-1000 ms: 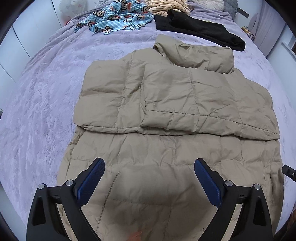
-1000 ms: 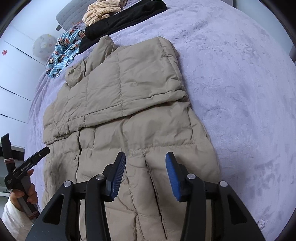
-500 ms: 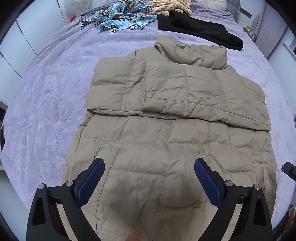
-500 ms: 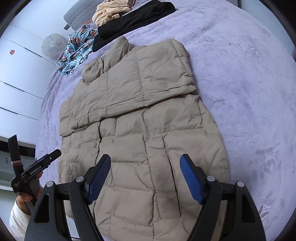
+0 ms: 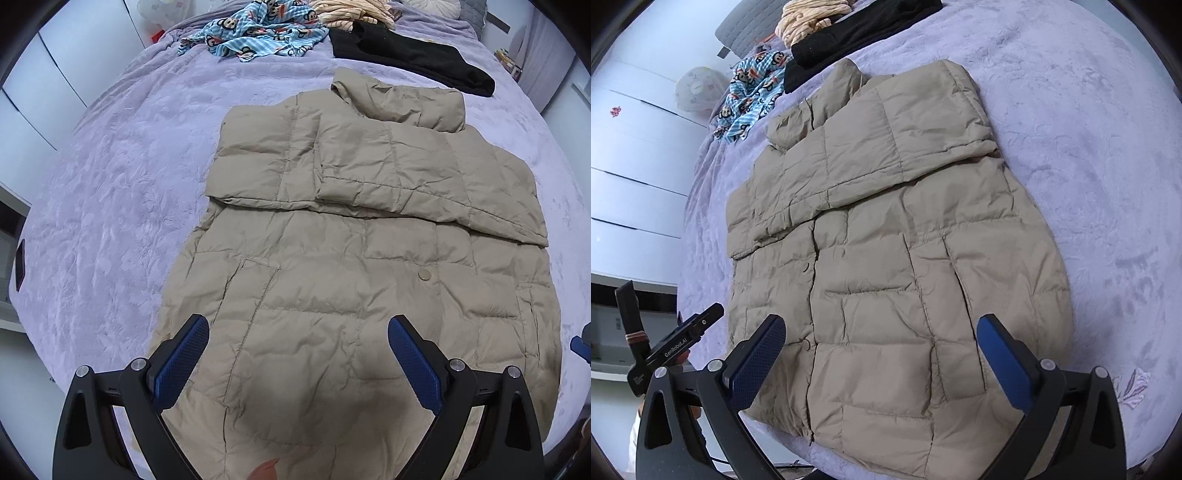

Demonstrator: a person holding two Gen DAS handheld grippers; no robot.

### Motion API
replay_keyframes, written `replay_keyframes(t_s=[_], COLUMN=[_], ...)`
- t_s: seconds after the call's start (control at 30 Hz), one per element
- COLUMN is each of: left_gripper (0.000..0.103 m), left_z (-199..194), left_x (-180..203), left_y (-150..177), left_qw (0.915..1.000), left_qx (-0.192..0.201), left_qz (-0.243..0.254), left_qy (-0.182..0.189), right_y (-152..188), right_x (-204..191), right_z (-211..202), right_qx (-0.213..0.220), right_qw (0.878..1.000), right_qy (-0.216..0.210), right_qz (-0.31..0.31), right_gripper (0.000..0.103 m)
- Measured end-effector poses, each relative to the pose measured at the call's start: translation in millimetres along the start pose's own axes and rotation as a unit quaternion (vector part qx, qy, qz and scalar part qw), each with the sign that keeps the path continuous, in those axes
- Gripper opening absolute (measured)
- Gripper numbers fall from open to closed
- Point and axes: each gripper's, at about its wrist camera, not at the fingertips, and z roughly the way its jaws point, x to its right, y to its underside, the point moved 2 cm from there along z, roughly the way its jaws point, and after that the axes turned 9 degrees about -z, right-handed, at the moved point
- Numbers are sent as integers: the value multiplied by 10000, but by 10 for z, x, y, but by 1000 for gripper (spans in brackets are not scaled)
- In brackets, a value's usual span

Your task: Fold large clothes

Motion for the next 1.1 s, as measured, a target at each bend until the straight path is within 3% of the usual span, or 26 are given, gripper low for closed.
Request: replay_keyframes(t_s=[0.47, 0.87, 1.1], left_gripper=[98, 98, 98], left_z=[10, -39, -103], left_x=[-456, -823, -1168], left_y=[415, 800, 1018], left_qw=[9984, 9958, 9962], left_qx=[-369, -579, -647], left_qz=[402, 603, 315], left_qy=[136, 377, 498], right_y=[580, 1186, 1509], right_x=[-139, -295, -274], right_z=[109, 31, -5], right_qx=[-170, 76, 137], right_qw=[9939, 9832, 9751], right_qy=[-175, -383, -455], right_qz=[1078, 1785, 2167], right_gripper=[103, 103, 103])
